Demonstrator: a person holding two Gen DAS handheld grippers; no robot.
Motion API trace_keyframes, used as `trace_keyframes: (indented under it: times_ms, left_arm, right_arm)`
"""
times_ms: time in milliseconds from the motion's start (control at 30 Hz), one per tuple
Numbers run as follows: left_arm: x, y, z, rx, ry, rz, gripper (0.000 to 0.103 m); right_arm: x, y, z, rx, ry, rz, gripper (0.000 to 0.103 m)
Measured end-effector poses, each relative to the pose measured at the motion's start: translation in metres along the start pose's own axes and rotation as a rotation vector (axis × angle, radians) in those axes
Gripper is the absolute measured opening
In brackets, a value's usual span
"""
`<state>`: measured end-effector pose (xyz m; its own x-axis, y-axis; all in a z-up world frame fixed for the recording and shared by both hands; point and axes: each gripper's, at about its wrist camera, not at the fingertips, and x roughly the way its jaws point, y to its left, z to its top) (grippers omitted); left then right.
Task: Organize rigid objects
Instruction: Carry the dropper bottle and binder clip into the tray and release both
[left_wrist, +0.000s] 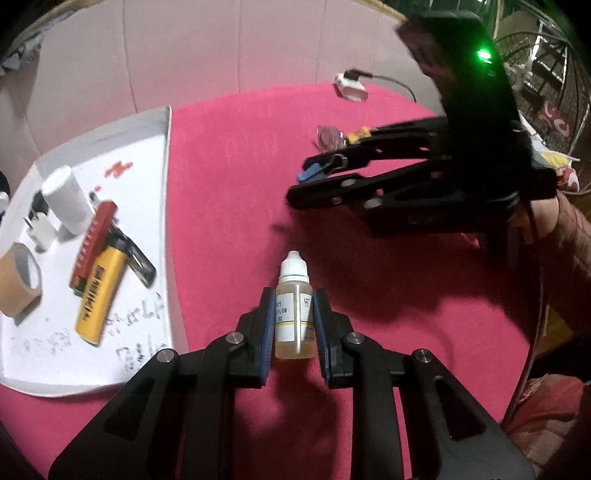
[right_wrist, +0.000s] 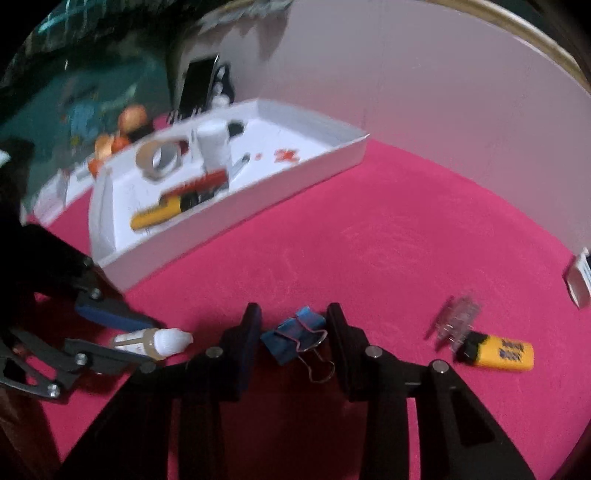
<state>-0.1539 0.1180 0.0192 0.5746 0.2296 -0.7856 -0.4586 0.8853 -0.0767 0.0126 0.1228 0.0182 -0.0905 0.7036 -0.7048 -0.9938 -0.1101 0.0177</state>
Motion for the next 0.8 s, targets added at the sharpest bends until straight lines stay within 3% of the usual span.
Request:
trace_keyframes:
  times_ms: [200, 400, 600, 800]
  left_arm:
    - [-0.038, 0.009, 0.017, -0.021, -0.108, 0.065, 0.019]
    - [-0.074, 0.034, 0.028, -0.057, -0.204, 0.19, 0.019]
    - [-0.098, 0.071, 0.035, -0.138, -0.284, 0.292, 0.019]
    - [-0.128, 0.136, 0.042, -0.286, -0.358, 0.388, 0.019]
  right_arm:
    - [-0.044, 0.004, 0.019, 0.068, -0.144, -0.001, 0.036]
    - [-0.068, 0.02, 0.045, 0.106, -0.252, 0.0, 0.036]
    - [-0.08, 0.039, 0.076, 0.118, -0.329, 0.01, 0.036]
    - [-0.078, 0.059, 0.107, 0.094, -0.357, -0.003, 0.036]
